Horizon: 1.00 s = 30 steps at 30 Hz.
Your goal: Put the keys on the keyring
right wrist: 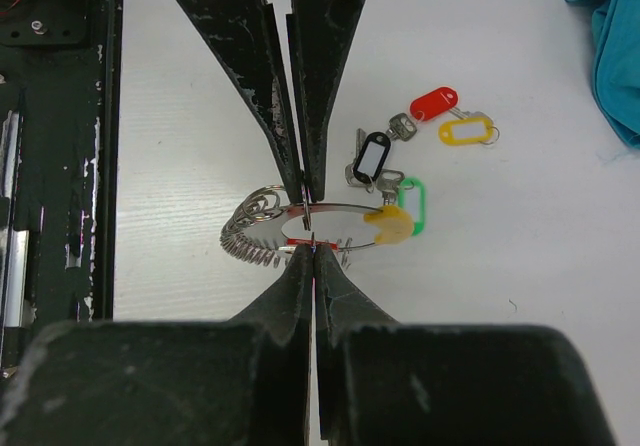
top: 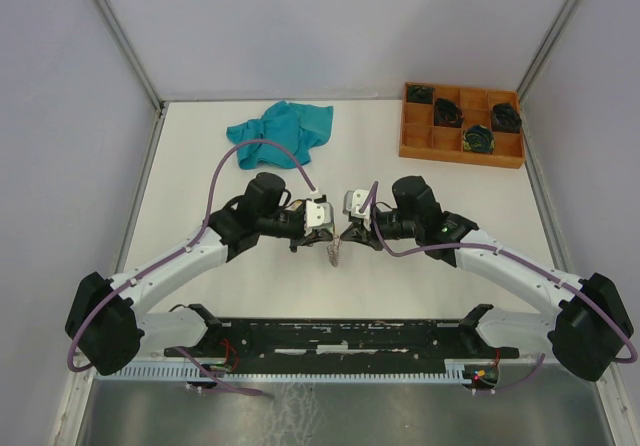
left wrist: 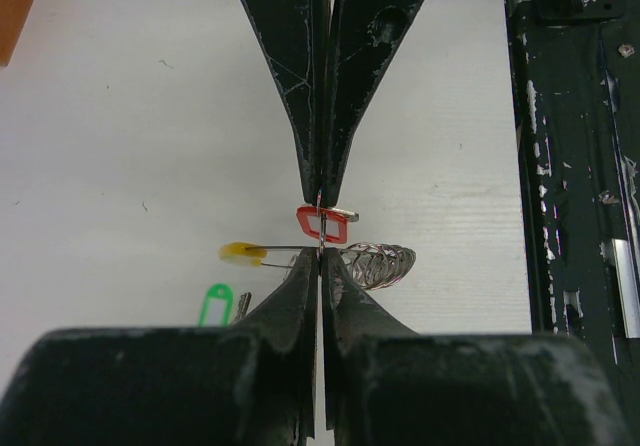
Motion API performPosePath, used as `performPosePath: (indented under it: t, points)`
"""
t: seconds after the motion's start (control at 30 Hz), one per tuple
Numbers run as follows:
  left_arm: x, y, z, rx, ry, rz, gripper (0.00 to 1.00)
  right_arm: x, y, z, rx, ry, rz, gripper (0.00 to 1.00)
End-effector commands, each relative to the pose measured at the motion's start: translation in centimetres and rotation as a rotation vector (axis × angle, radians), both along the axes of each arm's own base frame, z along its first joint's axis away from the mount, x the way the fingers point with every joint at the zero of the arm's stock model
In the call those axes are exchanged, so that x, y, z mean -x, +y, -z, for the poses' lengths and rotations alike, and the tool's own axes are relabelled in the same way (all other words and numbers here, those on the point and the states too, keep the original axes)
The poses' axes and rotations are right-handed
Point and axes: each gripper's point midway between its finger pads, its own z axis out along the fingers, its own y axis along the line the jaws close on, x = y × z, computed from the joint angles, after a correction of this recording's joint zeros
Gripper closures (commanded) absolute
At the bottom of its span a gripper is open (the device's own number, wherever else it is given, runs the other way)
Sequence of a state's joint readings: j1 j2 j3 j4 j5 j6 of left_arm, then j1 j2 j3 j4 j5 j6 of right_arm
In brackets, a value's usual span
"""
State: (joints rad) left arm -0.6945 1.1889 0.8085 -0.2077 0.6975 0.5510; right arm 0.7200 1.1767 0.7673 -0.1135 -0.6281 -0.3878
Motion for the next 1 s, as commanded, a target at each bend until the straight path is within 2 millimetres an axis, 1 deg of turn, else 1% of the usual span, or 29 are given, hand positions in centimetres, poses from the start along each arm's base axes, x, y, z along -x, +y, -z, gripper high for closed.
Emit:
performPosePath:
  t: [0.0, 0.5, 0.97]
  points:
    - [-0.5, -0.86, -2.64, 0.061, -0.04, 0.0, 0.97, -0.03, 0.75, -2.59, -0.064, -0.054, -0.028, 0.99]
    - [-0.4, -0.97, -2.4, 0.058, -0.029, 0.007, 0.97, 0.37, 0.96, -2.91, -0.077, -0.047, -0.051, 0.99]
    - [-0.59, -0.76, -2.62, 0.058, -0.045, -0.007, 0.97, 0.29, 0.64, -2.44, -0.056, -0.041, -0.036, 0.99]
